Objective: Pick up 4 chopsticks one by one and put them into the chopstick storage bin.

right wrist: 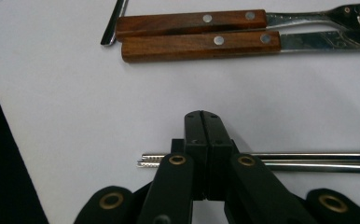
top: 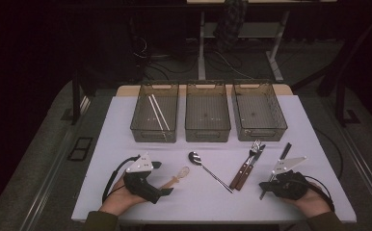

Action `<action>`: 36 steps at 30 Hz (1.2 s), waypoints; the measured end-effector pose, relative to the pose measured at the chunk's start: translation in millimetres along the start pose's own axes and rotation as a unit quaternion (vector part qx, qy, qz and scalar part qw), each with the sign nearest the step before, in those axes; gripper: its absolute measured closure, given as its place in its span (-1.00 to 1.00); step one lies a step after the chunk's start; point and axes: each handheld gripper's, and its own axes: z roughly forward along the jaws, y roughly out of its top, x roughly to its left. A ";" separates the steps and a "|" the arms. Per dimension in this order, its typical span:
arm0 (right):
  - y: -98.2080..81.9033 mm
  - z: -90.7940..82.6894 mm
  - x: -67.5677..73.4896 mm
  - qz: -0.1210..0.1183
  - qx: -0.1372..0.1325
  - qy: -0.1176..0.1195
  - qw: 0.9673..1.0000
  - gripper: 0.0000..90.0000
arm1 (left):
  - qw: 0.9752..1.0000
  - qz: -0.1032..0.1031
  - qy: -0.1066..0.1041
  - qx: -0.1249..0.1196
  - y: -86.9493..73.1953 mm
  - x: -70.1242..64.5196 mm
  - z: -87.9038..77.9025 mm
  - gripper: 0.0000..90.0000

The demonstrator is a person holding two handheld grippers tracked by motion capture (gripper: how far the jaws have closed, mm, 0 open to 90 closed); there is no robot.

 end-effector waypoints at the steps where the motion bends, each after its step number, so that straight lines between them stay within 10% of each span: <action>1: -1.5 -1.2 -0.2 0.002 -0.001 0.000 1.000 0.99 | 1.000 -0.001 0.000 -0.001 0.0 -0.2 0.2 -1.00; 15: -13.2 -12.7 -3.6 0.012 -0.013 -0.008 1.000 0.88 | 1.000 0.000 0.000 0.001 0.2 -0.2 0.3 -1.00; 21: -8.8 -28.2 -24.5 0.067 -0.061 -0.056 0.994 0.60 | 1.000 0.001 0.001 0.002 0.1 0.6 0.6 -1.00; 24: -5.9 -32.5 -45.7 0.121 -0.077 -0.091 0.985 0.42 | 1.000 -0.001 0.001 0.001 0.0 0.6 0.7 -1.00; 29: 0.7 -30.4 -85.1 0.206 -0.070 -0.172 0.961 0.23 | 1.000 -0.002 0.001 0.002 -0.2 0.9 1.1 -1.00; 36: 6.9 -16.9 -115.0 0.258 -0.048 -0.227 0.938 0.21 | 1.000 -0.003 0.000 0.000 -0.4 1.4 0.3 -1.00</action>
